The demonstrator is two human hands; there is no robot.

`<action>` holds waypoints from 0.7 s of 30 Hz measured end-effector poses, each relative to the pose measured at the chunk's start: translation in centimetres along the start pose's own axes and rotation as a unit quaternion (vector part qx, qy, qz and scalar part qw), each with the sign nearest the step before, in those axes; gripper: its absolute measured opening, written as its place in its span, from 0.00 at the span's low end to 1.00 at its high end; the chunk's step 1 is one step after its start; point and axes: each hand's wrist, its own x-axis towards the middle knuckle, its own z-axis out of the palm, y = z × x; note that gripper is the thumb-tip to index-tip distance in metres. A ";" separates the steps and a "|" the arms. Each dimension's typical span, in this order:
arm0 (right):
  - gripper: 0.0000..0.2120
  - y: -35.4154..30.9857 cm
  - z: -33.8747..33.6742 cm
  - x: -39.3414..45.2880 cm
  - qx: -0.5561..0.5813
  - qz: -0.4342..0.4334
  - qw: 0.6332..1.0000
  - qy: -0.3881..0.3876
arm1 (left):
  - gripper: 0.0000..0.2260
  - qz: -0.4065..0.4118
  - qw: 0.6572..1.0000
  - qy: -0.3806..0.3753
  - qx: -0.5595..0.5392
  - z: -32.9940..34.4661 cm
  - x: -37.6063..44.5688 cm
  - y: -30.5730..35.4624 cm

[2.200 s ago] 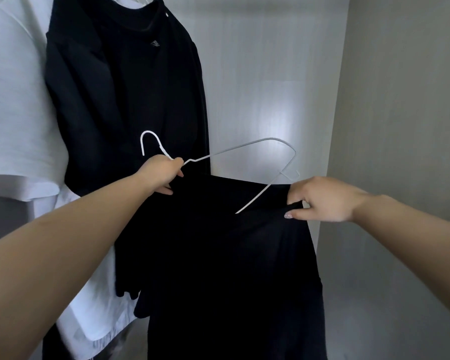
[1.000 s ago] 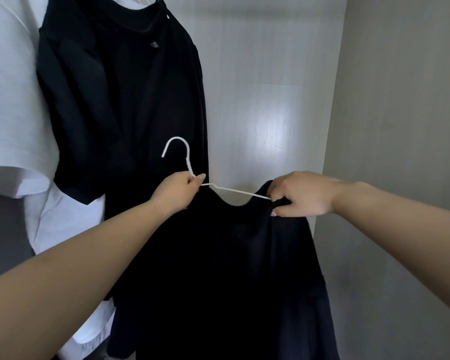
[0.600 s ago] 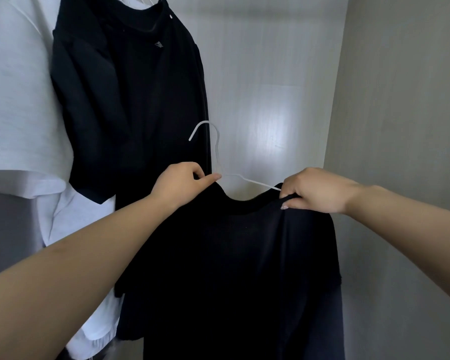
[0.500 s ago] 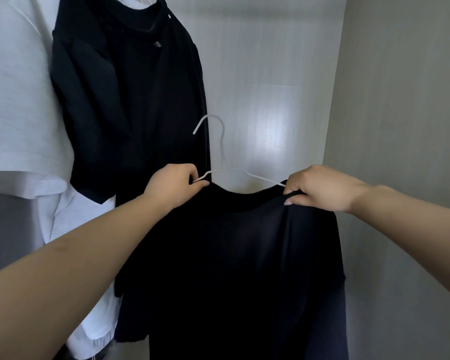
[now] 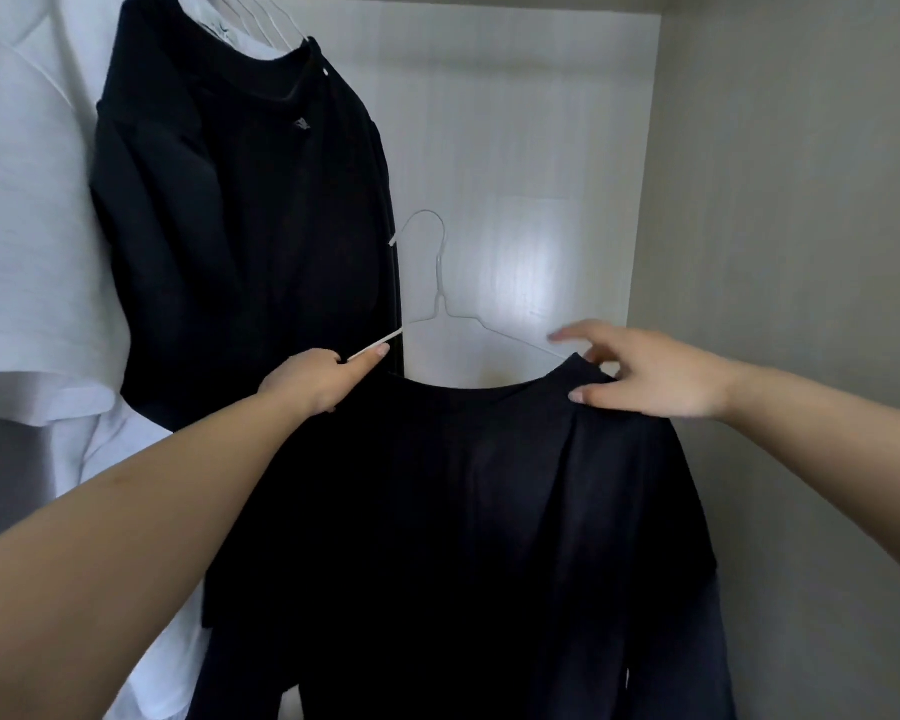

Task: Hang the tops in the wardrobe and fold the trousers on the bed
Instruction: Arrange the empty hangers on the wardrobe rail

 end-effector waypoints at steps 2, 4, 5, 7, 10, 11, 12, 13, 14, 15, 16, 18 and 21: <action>0.13 -0.7 -0.3 -0.2 0.146 0.016 0.986 -0.081 | 0.28 0.008 0.991 -0.042 -0.128 0.2 0.0 0.8; 0.14 -1.7 -0.5 -0.2 0.338 0.040 0.933 -0.121 | 0.19 0.000 0.955 -0.079 -0.285 0.4 0.1 2.0; 0.15 -2.2 -0.5 -0.1 0.407 0.046 0.905 -0.119 | 0.17 -0.006 0.936 -0.088 -0.342 0.5 0.2 2.9; 0.16 -2.9 -0.7 0.4 0.484 0.052 0.869 -0.084 | 0.22 -0.004 0.900 -0.096 -0.425 0.4 0.0 4.9; 0.14 -4.2 -0.9 1.5 0.526 0.066 0.848 -0.009 | 0.28 0.022 0.847 -0.112 -0.520 0.0 -0.8 7.5; 0.13 -4.7 -1.0 2.0 0.530 0.067 0.845 0.012 | 0.29 0.032 0.832 -0.121 -0.540 -0.3 -1.2 8.2; 0.12 -5.4 -1.2 2.5 0.538 0.067 0.840 0.027 | 0.28 0.042 0.820 -0.132 -0.555 -0.6 -1.5 8.9; 0.11 -6.1 -1.2 3.0 0.550 0.067 0.832 0.039 | 0.27 0.052 0.809 -0.143 -0.568 -1.0 -2.0 9.5; 0.09 -7.0 -1.4 3.6 0.562 0.064 0.823 0.051 | 0.25 0.068 0.801 -0.152 -0.575 -1.5 -2.4 10.1; 0.07 -7.9 -1.5 4.2 0.573 0.066 0.814 0.062 | 0.22 0.088 0.797 -0.160 -0.576 -2.0 -2.8 10.6; 0.06 -8.9 -1.8 4.9 0.582 0.064 0.807 0.074 | 0.18 0.111 0.791 -0.167 -0.578 -2.7 -3.3 11.3; 0.05 -10.9 -2.2 6.4 0.595 0.048 0.796 0.101 | 0.13 0.139 0.778 -0.163 -0.591 -4.3 -4.3 12.2; 0.05 -13.6 -3.4 8.7 0.598 -0.003 0.792 0.122 | 0.14 0.145 0.767 -0.120 -0.614 -7.2 -5.1 12.8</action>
